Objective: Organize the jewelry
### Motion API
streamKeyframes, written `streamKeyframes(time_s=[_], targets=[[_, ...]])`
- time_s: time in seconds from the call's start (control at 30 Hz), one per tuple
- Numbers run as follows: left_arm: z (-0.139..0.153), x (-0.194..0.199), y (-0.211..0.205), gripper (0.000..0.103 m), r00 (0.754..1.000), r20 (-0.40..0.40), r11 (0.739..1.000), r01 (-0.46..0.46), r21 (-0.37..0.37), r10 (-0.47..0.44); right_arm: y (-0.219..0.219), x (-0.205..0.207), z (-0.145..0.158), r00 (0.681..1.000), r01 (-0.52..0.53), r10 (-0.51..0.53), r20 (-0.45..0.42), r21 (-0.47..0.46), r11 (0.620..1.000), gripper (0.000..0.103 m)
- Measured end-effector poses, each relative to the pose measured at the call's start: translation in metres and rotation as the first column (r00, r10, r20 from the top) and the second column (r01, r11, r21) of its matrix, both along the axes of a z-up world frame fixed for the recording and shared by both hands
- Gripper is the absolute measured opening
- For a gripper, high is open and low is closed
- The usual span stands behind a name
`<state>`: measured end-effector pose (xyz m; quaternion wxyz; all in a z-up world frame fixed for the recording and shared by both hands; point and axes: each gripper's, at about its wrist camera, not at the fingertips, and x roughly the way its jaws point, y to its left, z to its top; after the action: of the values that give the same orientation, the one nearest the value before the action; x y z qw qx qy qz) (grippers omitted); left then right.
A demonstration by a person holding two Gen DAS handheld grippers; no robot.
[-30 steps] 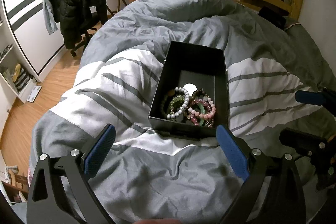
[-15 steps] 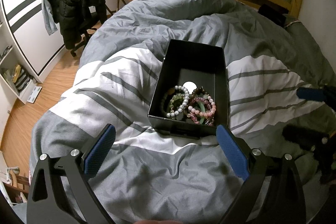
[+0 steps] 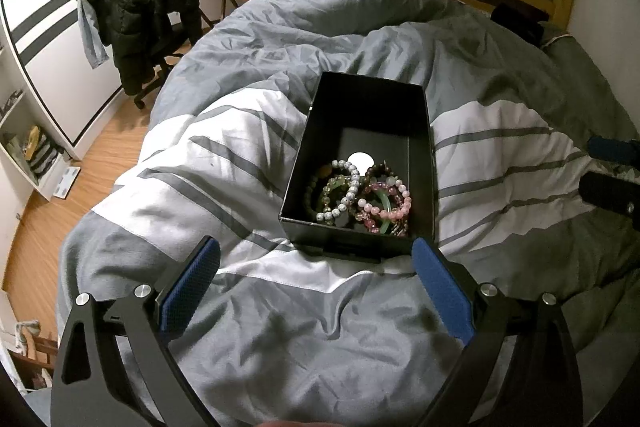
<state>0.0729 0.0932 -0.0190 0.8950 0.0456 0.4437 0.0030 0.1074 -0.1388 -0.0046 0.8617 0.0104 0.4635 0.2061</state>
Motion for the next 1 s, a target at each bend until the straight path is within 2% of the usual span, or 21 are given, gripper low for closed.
streamKeyframes(time_s=[0.23, 1.0], targets=[[-0.001, 0.0, 0.0, 0.095, 1.0, -0.001, 1.0, 0.0, -0.001, 0.0, 0.012, -0.005, -0.004, 1.0, -0.028, 0.028, -0.003, -0.018, 0.999, 0.099], [-0.005, -0.002, 0.002, 0.095, 1.0, -0.009, 1.0, 0.001, 0.019, -0.001, 0.012, -0.005, -0.008, 0.999, -0.043, 0.043, -0.003, -0.029, 0.999, 0.099]])
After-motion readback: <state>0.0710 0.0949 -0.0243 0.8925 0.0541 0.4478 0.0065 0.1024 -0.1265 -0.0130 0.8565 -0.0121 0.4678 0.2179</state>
